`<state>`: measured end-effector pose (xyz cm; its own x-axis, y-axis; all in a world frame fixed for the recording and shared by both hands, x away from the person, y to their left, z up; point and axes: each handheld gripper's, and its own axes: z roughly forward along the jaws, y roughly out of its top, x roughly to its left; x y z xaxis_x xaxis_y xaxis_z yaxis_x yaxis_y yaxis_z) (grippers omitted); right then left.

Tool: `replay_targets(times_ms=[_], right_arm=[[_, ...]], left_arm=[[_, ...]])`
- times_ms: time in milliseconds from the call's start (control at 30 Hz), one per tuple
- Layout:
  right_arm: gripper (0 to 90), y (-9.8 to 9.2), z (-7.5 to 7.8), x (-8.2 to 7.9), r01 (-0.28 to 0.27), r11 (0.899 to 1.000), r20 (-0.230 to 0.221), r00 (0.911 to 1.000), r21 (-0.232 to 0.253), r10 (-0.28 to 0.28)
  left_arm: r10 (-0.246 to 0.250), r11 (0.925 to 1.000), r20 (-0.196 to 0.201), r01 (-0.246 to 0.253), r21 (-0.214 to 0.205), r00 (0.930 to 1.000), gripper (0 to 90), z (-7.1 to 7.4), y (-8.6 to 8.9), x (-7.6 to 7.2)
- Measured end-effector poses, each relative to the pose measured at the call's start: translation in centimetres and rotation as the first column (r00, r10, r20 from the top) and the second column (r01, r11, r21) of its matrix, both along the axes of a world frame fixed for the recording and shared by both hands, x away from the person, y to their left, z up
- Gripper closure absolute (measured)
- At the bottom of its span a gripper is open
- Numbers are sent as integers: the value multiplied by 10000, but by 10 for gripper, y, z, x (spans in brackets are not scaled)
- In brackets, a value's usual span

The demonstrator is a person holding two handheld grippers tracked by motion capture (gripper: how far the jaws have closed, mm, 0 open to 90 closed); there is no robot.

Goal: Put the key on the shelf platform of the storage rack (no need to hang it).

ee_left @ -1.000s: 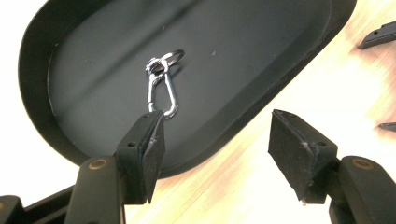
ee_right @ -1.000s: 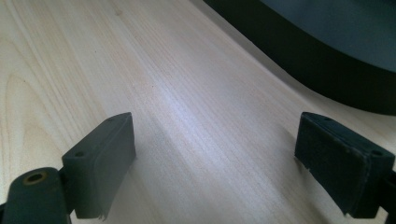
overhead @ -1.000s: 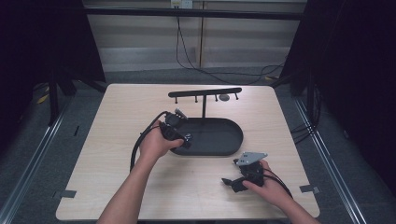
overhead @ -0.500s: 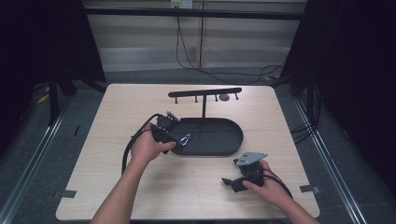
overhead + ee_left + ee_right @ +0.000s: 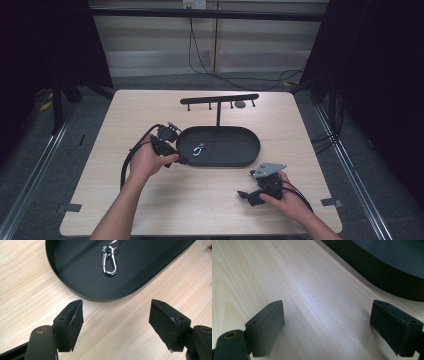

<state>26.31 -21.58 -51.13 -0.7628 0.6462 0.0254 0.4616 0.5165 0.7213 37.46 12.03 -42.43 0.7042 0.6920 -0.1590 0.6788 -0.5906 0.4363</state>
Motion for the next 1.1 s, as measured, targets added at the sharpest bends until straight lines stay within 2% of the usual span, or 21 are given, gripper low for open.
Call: replay_targets(times_ms=[667, 1100], right_arm=[[115, 0, 0, 0, 15, 10000, 0, 10000, 7, -15], [115, 0, 0, 0, 14, 10000, 2, 10000, 6, -14]], left_arm=[[238, 9997, 155, -239, 71, 9996, 219, -4, 30, -8], [291, 9995, 231, -294, 138, 9993, 219, -7, 44, -13]])
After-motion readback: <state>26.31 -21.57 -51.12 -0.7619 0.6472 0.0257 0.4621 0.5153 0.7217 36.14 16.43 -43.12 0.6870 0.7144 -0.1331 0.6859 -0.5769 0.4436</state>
